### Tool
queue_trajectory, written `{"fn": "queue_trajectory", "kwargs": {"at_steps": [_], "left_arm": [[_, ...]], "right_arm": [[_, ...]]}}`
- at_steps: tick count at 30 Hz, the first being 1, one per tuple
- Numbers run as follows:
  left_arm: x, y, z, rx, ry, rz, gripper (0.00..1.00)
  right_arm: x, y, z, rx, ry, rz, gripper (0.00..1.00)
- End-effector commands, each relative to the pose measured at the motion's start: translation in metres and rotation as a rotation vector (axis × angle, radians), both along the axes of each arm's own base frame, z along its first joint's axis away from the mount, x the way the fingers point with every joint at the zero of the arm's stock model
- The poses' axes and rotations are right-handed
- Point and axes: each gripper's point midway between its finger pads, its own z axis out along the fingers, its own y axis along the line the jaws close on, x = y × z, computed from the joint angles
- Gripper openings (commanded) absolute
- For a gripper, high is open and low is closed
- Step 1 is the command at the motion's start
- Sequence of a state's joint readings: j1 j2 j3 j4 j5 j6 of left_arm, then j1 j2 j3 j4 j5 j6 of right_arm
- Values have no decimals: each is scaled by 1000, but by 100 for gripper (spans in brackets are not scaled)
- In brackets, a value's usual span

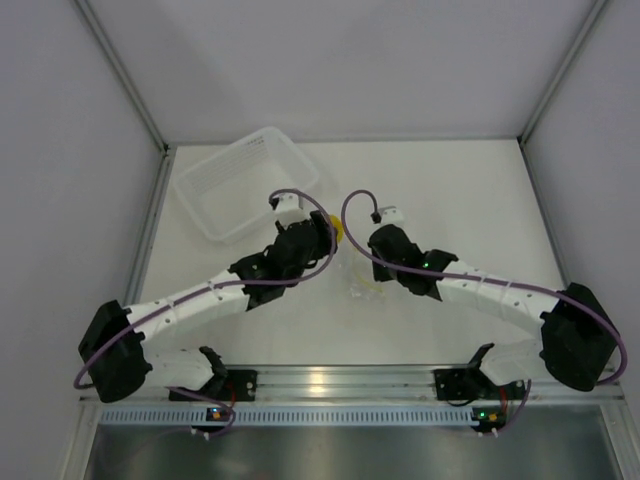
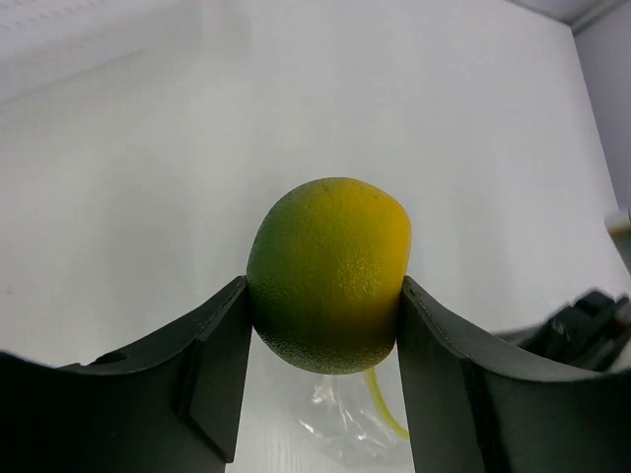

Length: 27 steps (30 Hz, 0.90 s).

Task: Open the zip-top bag and remove the fake food

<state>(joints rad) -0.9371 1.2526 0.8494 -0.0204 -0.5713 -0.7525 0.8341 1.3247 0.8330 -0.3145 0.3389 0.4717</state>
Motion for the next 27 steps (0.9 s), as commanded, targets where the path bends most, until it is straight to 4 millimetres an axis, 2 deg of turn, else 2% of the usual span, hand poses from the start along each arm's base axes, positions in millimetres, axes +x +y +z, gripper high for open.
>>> {"fn": "queue_trajectory", "kwargs": {"at_steps": [1,2,3,5,6,8,9,11,13,14,15,16,17,18,19,20,22,24,26,27], "left_arm": [[37,39,22,19,-5,148,0],[41,42,22,7,11,135,0],[55,63,23,16,12,186,0],[67,77,33,17,7,222,0],[77,93,37,32,1,257,0],[92,105,49,41,-12,292,0],[100,123,49,66,2,329,0],[121,137,53,101,4,369,0],[136,171,40,202,50,476,0],[143,174,35,216,71,480,0],[158,185,23,236,110,498,0],[165,192,17,241,123,512,0],[175,204,-3,266,168,529,2],[184,206,1,253,168,526,4],[189,209,-8,248,191,519,7],[195,213,-12,239,205,513,15],[207,225,-26,244,236,528,20],[213,227,-35,241,261,510,33],[218,228,-44,239,283,497,39],[218,228,-48,243,294,497,49]], "right_arm": [[16,0,24,79,-82,-48,0],[17,-2,24,76,-84,-51,0],[16,-4,25,71,-84,-54,0],[18,-8,26,62,-93,-61,0],[17,-12,24,47,-87,-63,0],[19,-16,25,29,-91,-67,0],[20,-20,26,22,-92,-74,0],[21,-28,23,-6,-78,-81,0],[24,-35,25,-28,-76,-100,0],[25,-41,24,-62,-77,-111,0],[27,-43,28,-69,-85,-118,0],[28,-44,31,-76,-91,-116,0],[29,-45,35,-87,-98,-107,0],[30,-45,39,-85,-103,-105,0],[30,-45,41,-92,-104,-102,0],[31,-47,43,-99,-112,-97,0],[34,-48,49,-113,-124,-100,0],[38,-59,54,-182,-130,-135,0],[44,-78,59,-276,-158,-205,0],[45,-85,64,-313,-161,-222,0]]}}
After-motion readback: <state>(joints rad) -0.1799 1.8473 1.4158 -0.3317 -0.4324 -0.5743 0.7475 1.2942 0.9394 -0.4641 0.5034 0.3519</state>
